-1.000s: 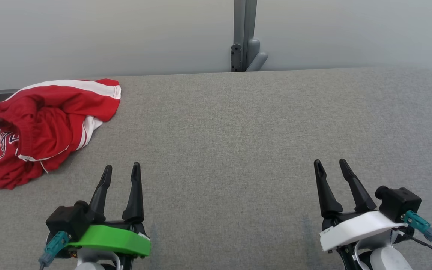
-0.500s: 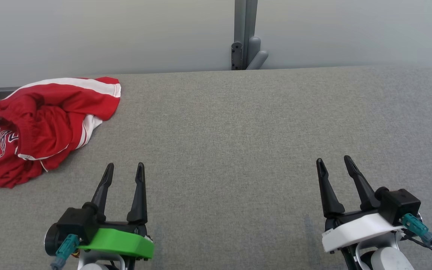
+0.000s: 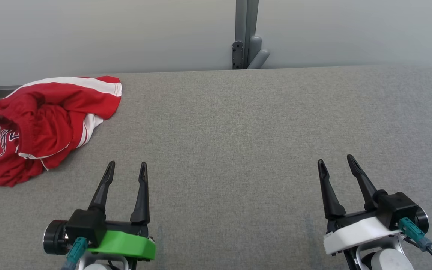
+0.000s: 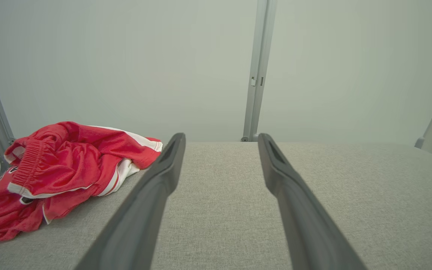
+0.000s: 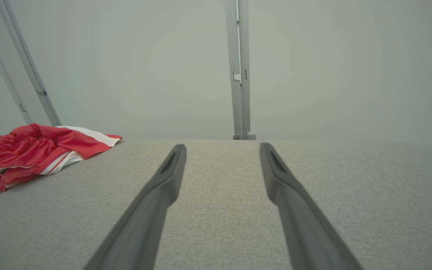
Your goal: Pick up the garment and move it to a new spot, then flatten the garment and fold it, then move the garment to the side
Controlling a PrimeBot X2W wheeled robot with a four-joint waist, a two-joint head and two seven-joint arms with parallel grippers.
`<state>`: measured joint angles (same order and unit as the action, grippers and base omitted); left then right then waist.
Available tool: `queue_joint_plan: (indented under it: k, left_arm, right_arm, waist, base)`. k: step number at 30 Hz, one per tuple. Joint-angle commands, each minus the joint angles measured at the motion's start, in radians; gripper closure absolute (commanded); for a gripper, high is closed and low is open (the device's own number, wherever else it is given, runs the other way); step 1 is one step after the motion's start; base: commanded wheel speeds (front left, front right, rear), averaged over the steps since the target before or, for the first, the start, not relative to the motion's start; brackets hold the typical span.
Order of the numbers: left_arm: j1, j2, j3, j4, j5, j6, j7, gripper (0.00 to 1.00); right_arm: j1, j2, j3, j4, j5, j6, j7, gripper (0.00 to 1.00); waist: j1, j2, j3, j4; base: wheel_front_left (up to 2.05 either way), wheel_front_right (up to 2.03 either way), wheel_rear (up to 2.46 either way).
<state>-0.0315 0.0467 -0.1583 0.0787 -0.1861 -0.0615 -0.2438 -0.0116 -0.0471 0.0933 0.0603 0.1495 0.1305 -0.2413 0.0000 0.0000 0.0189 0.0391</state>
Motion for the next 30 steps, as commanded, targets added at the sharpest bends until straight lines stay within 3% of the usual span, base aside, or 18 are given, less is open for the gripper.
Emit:
queue_joint_plan:
  k: [1, 10, 24, 30]
  left_arm:
    - [0.007, 0.006, 0.0, -0.004, 0.024, 0.007, -0.008, 0.0]
    - [0.015, 0.006, -0.003, -0.006, 0.084, 0.006, -0.023, 0.0]
    - [0.009, 0.006, 0.005, 0.004, 0.063, 0.017, -0.022, 0.0]
    - [0.026, 0.006, 0.027, -0.005, 0.061, 0.036, -0.022, 0.0]
  right_arm:
    - [0.005, -0.005, 0.002, -0.008, -0.026, 0.0, -0.01, 0.0]
    - [0.013, -0.006, 0.012, -0.014, -0.084, 0.0, -0.026, 0.0]
    - [0.014, -0.005, 0.006, -0.008, -0.073, 0.0, -0.025, 0.0]
    - [0.022, -0.005, 0.022, -0.005, -0.075, 0.0, -0.025, 0.0]
  waist:
    - [0.0, 0.0, 0.001, 0.001]
    - [0.0, 0.0, 0.004, 0.008]
    - [0.0, 0.0, 0.004, 0.022]
    - [0.0, 0.0, 0.008, 0.065]
  base:
    - [0.0, 0.0, 0.0]
    - [0.0, 0.0, 0.0]
    - [0.0, 0.0, 0.0]
    - [0.0, 0.0, 0.0]
